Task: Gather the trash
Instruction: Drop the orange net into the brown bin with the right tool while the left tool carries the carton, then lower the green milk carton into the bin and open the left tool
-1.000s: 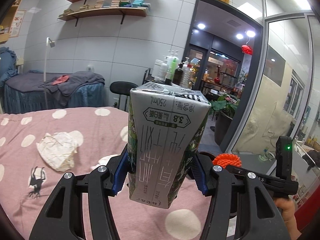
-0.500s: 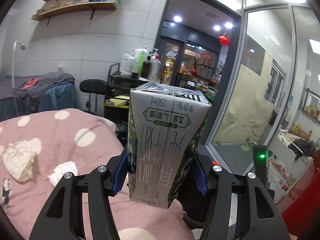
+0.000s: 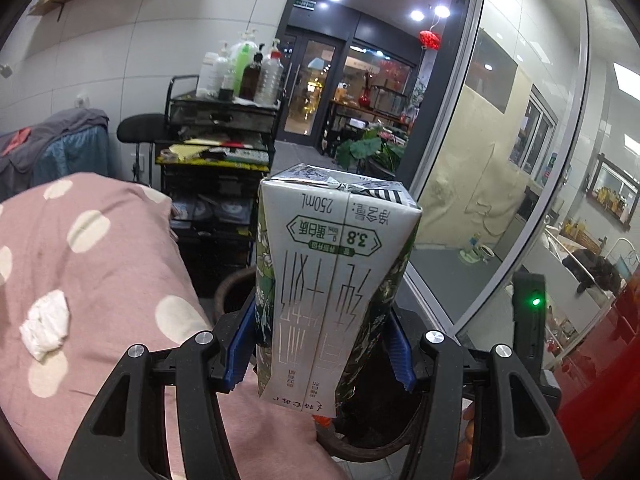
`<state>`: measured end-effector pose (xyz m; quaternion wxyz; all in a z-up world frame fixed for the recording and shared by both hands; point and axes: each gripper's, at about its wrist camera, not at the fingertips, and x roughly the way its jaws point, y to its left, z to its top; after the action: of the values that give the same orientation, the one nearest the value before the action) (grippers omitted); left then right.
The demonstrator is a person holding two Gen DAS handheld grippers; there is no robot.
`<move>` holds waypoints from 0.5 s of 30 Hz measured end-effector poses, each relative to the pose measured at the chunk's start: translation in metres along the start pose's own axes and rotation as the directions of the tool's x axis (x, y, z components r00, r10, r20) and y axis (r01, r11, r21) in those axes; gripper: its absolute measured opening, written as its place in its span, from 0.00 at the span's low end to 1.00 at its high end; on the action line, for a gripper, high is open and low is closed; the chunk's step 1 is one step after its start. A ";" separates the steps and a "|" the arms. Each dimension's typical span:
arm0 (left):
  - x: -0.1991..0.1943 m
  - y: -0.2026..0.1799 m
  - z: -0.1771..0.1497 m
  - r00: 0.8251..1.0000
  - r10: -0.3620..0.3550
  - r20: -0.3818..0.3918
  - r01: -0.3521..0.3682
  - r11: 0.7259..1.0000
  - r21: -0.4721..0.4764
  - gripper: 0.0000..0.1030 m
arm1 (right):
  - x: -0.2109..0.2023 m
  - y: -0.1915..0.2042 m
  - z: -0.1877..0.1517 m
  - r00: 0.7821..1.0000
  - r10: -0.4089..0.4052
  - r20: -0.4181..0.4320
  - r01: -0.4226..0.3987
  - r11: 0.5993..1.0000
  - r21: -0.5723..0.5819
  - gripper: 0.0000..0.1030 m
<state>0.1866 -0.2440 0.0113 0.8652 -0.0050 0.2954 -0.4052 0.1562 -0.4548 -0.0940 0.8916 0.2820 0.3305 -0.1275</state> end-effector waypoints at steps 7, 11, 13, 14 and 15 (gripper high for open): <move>0.027 -0.013 -0.012 0.997 -0.020 -0.070 0.020 1.000 -0.002 0.54 | -0.014 -0.025 0.002 0.997 -0.072 0.039 0.070 0.997 0.042 0.65; 0.046 -0.025 -0.022 0.990 -0.021 -0.137 0.023 1.000 0.011 0.54 | -0.020 -0.042 0.003 0.994 -0.097 0.048 0.093 0.992 0.081 0.65; 0.054 -0.028 -0.026 0.985 -0.028 -0.168 0.029 1.000 0.004 0.54 | -0.021 -0.048 0.004 0.994 -0.101 0.049 0.096 0.990 0.100 0.65; 0.059 -0.029 -0.028 0.982 -0.030 -0.185 0.030 1.000 0.001 0.54 | -0.021 -0.051 0.004 0.993 -0.104 0.048 0.098 0.989 0.110 0.65; 0.064 -0.031 -0.031 0.979 -0.028 -0.200 0.028 1.000 0.000 0.54 | -0.022 -0.054 0.004 0.993 -0.106 0.048 0.100 0.988 0.115 0.65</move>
<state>0.1810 -0.3021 -0.0389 0.8253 0.0327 0.3804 -0.4160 0.1194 -0.4994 -0.0994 0.8752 0.3106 0.3128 -0.1995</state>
